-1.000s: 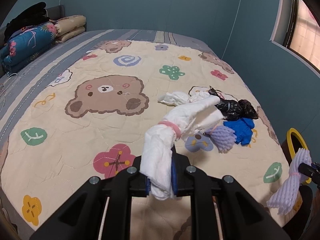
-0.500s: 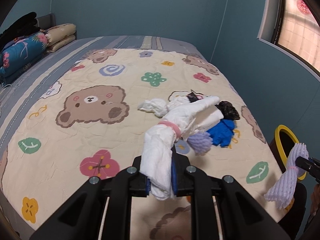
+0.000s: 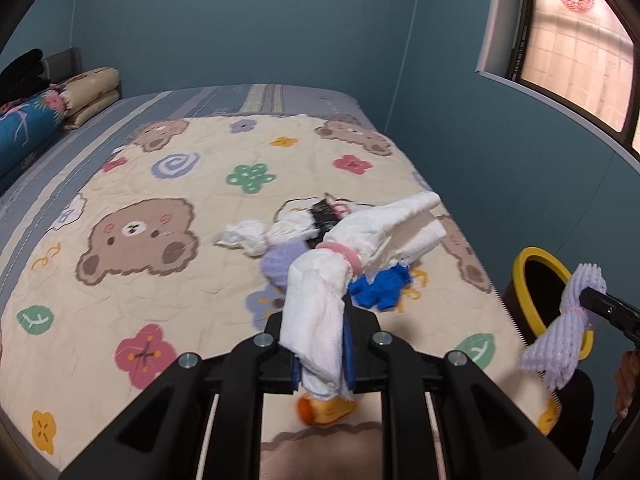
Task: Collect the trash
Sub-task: 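Carry the foam net and tissue over the yellow bin with both tools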
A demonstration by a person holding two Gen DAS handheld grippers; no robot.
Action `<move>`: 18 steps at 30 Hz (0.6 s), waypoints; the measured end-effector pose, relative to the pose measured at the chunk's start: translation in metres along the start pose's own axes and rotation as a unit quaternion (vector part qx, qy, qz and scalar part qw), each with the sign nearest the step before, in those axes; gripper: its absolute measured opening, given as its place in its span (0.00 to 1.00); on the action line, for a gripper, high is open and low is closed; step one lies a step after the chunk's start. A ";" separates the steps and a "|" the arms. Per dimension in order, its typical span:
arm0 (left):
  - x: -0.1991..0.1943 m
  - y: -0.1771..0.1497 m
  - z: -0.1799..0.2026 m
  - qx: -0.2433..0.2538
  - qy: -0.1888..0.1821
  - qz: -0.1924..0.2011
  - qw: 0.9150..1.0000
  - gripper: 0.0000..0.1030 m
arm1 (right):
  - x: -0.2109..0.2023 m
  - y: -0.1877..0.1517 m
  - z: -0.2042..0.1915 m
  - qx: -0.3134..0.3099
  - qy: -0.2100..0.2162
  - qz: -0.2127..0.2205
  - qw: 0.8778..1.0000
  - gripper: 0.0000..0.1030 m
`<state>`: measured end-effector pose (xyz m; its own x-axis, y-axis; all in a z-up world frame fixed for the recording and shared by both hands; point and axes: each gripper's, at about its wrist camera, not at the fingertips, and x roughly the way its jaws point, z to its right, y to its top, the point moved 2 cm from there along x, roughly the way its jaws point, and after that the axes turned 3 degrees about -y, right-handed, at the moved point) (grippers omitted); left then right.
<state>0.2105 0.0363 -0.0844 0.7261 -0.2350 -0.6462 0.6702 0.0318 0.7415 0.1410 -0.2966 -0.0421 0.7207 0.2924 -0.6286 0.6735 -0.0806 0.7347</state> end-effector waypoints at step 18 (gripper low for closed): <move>0.024 0.024 0.093 0.038 -0.077 0.002 0.996 0.14 | -0.044 0.021 0.067 0.045 -0.059 0.056 0.996 0.22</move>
<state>0.2301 -0.0592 -0.0650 0.6927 -0.3823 -0.6116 0.6489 -0.0398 0.7598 0.1340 -0.3755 -0.0163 0.8029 0.1626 -0.5736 0.5960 -0.1939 0.7793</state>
